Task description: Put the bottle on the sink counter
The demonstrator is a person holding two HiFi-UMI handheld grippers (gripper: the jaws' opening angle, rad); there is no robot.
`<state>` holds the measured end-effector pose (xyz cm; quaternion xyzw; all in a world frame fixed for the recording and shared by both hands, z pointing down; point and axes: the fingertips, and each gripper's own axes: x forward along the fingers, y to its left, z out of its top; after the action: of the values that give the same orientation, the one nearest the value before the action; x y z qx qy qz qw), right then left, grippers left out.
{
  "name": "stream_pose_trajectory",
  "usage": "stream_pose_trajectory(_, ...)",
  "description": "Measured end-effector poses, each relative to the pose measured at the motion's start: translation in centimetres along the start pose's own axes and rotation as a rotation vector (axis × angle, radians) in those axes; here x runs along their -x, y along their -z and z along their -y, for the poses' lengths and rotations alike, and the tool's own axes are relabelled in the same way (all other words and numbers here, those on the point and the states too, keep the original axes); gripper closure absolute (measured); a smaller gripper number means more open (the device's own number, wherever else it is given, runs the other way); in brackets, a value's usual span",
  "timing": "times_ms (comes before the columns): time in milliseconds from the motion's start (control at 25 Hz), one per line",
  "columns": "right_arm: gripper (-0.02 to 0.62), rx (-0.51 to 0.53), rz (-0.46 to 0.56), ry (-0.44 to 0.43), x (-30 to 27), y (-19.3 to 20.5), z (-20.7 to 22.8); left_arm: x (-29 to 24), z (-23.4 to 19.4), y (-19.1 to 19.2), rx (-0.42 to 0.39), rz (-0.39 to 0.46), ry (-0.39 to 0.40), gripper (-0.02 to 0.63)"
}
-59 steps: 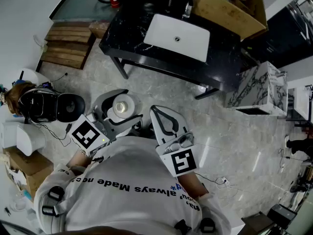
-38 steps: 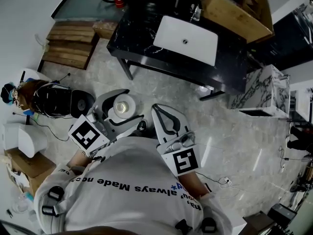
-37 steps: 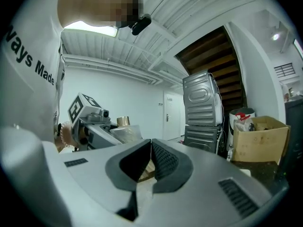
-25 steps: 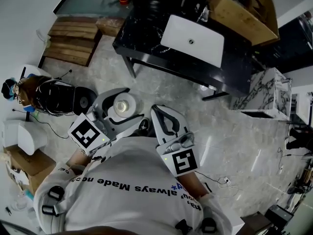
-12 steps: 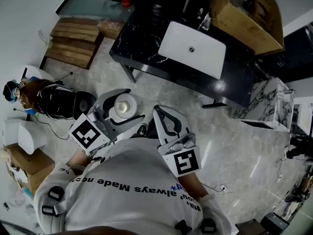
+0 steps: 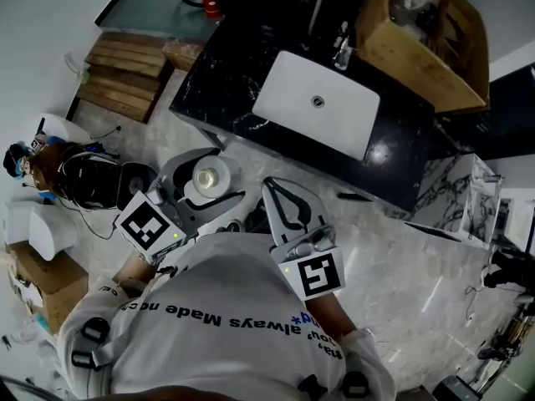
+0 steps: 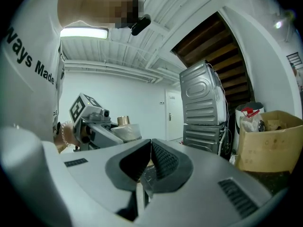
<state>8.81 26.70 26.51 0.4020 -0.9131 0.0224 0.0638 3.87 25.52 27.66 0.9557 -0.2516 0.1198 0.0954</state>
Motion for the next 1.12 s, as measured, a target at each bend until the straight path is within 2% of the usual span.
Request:
stream_pose_trajectory(280,0.588,-0.007,-0.002,-0.016,0.0,-0.1,3.7,-3.1,-0.8,-1.5,0.011,0.011,-0.026,0.267)
stream_pose_trajectory(640,0.588,-0.010,-0.007,-0.037,-1.9,0.3,5.8,-5.3,-3.3,-1.5,0.022,0.008,-0.041,0.268)
stream_pose_trajectory(880,0.588,0.004,-0.011,-0.046,-5.1,0.2,7.4,-6.1,-6.5,-1.9,0.024,0.015,-0.048,0.268)
stream_pose_trajectory(1120,0.588,0.008,-0.020,-0.060,-9.9,-0.1,8.7,-6.4,-11.5,-2.3,0.031,0.019,-0.056,0.268)
